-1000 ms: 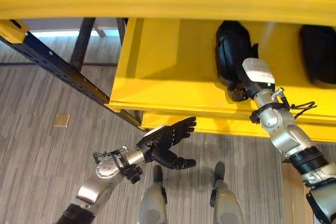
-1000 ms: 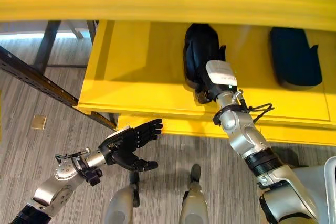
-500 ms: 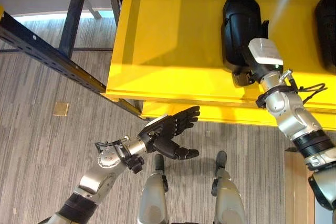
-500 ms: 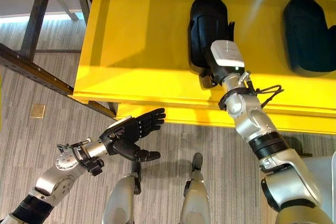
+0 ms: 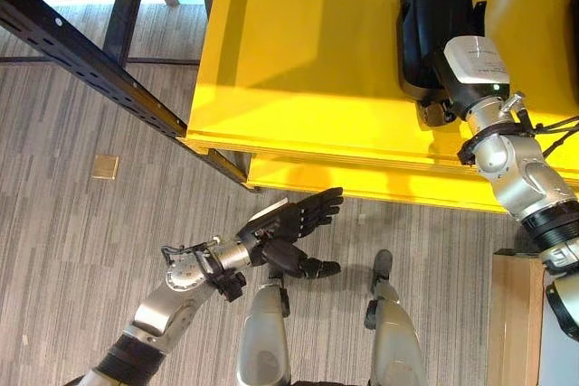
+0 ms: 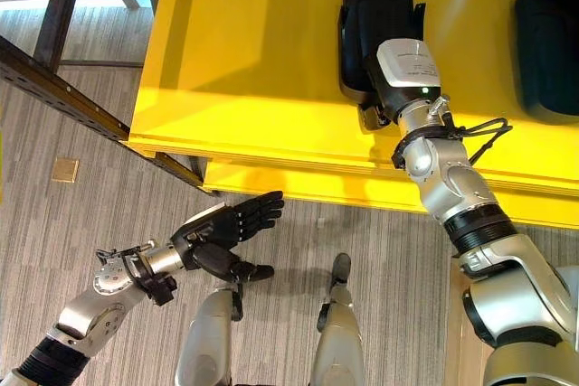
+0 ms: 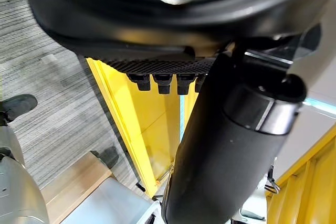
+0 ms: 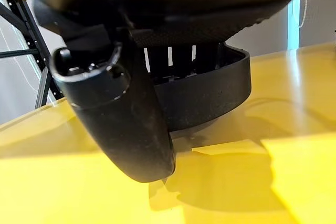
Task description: Move parts from the plastic box to the shelf.
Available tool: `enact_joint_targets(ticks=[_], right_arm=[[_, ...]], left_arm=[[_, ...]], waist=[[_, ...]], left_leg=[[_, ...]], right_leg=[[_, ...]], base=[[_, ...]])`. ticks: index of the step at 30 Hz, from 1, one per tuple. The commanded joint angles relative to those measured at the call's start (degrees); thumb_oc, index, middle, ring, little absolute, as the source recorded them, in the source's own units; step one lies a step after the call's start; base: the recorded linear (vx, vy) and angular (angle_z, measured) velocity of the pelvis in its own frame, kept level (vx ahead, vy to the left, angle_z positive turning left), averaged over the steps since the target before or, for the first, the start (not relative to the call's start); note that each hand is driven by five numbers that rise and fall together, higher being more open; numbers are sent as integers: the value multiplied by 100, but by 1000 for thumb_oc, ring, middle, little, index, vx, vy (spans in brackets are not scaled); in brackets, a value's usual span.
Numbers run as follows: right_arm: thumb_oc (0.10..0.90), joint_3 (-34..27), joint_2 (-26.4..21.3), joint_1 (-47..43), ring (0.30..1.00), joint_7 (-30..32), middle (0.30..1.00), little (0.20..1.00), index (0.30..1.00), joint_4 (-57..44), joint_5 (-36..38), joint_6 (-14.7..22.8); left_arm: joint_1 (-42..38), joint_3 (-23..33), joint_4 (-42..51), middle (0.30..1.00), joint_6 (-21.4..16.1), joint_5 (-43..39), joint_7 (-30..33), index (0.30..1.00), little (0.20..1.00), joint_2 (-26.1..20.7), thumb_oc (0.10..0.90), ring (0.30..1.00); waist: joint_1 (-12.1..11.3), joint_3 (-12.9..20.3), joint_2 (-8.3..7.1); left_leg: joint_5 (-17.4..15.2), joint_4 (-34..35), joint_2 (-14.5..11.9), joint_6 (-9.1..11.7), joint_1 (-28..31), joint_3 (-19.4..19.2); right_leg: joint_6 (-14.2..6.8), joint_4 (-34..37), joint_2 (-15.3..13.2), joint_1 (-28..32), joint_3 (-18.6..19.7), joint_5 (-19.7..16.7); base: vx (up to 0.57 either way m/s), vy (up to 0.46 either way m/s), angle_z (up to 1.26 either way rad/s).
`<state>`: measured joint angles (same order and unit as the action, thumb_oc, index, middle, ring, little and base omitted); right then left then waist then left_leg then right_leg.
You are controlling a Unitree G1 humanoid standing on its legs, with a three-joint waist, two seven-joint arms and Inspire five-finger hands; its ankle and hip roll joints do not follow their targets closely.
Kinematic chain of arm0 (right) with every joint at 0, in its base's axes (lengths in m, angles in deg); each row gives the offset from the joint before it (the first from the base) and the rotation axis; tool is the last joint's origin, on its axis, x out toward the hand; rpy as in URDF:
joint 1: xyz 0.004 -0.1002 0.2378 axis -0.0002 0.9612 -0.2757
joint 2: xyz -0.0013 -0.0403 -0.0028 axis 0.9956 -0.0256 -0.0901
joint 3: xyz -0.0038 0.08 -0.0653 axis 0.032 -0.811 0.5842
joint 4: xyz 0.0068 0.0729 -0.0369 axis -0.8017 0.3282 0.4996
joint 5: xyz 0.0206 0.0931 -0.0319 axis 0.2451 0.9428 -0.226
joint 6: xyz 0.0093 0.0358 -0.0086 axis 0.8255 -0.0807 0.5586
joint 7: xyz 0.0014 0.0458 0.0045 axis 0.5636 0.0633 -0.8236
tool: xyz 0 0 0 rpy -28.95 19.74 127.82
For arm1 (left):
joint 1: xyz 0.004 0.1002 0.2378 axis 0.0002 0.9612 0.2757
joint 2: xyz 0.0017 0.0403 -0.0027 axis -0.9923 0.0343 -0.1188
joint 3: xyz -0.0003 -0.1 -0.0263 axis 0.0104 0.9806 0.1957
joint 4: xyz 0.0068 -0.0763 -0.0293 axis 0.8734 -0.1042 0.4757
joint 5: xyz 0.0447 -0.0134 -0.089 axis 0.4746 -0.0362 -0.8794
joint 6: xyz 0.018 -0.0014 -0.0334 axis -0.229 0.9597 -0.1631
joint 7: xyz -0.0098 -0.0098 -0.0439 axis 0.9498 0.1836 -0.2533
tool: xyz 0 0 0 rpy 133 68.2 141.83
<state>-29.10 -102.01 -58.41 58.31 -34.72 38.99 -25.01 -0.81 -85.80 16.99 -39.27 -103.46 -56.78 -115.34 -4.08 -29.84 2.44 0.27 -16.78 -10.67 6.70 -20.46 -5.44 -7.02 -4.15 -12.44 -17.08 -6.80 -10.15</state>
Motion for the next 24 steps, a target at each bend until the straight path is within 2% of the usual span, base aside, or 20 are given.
enact_joint_targets(ticks=[1, 7, 16, 22, 24], right_arm=[[400, 151, -827, -1237, 300, 436, 300, 300, 300, 506, -168, -221], [400, 76, -870, -1157, 300, 475, 300, 300, 300, 586, -69, -356], [400, 109, -885, -1244, 300, 501, 300, 300, 300, 811, -49, -321], [400, 23, -856, -1207, 300, 614, 300, 300, 300, 870, 27, -549], [400, -20, -850, -1185, 300, 565, 300, 300, 300, 899, -68, -464]], left_arm=[[104, 197, 1027, 1000, -341, -237, -288, 1000, 1000, -186, 900, 1000], [94, 241, 1016, 1000, -326, -241, -270, 1000, 1000, -184, 900, 1000], [57, 196, 971, 1000, -354, -274, -330, 1000, 1000, -169, 900, 1000], [53, 179, 975, 1000, -355, -291, -280, 1000, 1000, -156, 900, 1000], [46, 167, 963, 1000, -378, -272, -289, 1000, 1000, -153, 900, 1000]], waist=[[-177, 172, 1], [-147, 171, 8], [-145, 184, 43], [-124, 189, 68], [-113, 184, 76]], left_leg=[[-622, -157, 245, -426, 140, -23], [-626, -160, 242, -436, 139, -51], [-629, -151, 270, -448, 150, -51], [-633, -131, 289, -453, 157, -57], [-637, -133, 299, -465, 153, -64]], right_leg=[[219, -1170, 156, 104, -118, 1507], [223, -1243, 147, 52, -117, 1531], [231, -1288, 143, 32, -123, 1549], [226, -1299, 139, 10, -98, 1550], [223, -1311, 132, -8, -88, 1548]], base=[[0, 0, 0], [0, 0, 0], [0, 0, 0], [0, 0, 0], [0, 0, 0]])
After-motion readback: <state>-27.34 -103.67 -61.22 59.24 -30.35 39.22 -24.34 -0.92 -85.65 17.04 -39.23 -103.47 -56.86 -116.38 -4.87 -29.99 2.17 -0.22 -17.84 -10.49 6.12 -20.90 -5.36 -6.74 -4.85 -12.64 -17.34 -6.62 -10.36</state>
